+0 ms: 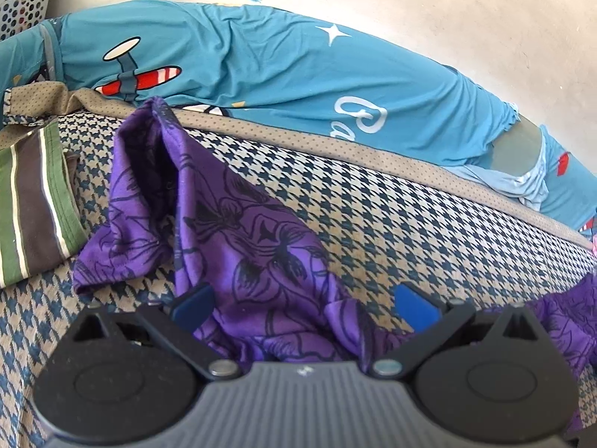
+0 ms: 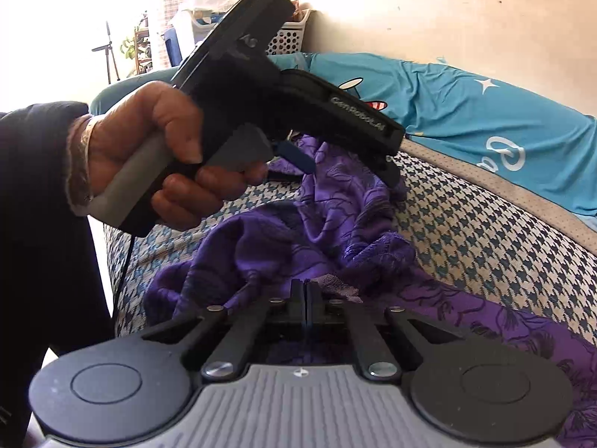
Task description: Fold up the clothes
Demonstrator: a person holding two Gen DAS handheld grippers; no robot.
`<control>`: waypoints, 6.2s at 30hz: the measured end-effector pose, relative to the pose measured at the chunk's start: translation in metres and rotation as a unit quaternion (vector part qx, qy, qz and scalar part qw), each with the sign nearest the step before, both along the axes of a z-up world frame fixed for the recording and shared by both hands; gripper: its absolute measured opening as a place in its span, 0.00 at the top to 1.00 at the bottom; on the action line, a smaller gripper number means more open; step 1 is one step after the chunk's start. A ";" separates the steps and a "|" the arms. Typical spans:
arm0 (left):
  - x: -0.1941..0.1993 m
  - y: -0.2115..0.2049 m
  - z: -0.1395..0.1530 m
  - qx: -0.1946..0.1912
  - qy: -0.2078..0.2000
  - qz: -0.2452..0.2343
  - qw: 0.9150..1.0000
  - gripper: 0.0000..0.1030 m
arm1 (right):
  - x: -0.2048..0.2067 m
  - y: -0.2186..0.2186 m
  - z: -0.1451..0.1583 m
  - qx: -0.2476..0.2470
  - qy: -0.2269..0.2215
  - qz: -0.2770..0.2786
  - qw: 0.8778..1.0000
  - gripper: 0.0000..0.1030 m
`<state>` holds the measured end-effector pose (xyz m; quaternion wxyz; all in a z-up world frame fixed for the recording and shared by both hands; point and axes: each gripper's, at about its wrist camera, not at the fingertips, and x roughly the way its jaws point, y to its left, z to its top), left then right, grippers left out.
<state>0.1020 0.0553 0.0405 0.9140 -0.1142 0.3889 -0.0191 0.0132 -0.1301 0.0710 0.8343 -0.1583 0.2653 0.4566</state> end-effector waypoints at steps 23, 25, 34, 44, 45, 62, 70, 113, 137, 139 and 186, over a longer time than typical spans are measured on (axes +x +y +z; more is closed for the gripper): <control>0.011 0.009 -0.032 -0.011 0.088 0.027 0.996 0.00 | 0.064 -0.048 0.028 0.115 0.102 -0.142 0.978 0.66; 0.011 0.009 -0.032 -0.010 0.088 0.026 0.996 0.00 | 0.070 -0.048 0.027 0.121 0.113 -0.148 0.975 0.62; 0.008 0.012 -0.033 -0.020 0.091 0.026 0.995 0.00 | 0.094 -0.030 -0.006 0.114 0.164 -0.175 0.964 0.62; 0.006 0.022 -0.022 -0.038 0.071 0.027 0.996 0.00 | 0.092 -0.016 -0.005 0.101 0.102 -0.185 0.972 0.89; 0.005 0.023 -0.021 -0.043 0.069 0.026 0.996 0.00 | 0.094 -0.018 -0.002 0.100 0.092 -0.196 0.971 0.89; 0.015 0.014 -0.003 -0.054 0.034 0.022 0.998 0.00 | 0.122 -0.012 0.041 0.099 -0.049 -0.244 0.963 0.91; 0.028 0.007 -0.009 -0.071 0.048 0.040 0.996 0.00 | 0.137 0.009 0.063 0.089 -0.126 -0.219 0.964 0.91; 0.025 -0.034 -0.031 0.004 0.107 0.077 0.991 0.00 | 0.310 -0.077 0.022 0.024 -0.078 -0.323 0.943 0.59; 0.026 -0.053 -0.035 0.044 0.108 0.070 0.991 0.00 | 0.301 -0.093 -0.032 -0.038 -0.051 -0.293 0.954 0.84; 0.027 -0.053 -0.036 0.045 0.107 0.069 0.991 0.00 | 0.297 -0.089 -0.031 -0.048 -0.065 -0.300 0.951 0.91; -0.002 -0.091 -0.037 0.107 0.107 0.014 0.988 0.00 | 0.142 -0.285 0.023 -0.007 -0.016 -0.583 0.812 0.39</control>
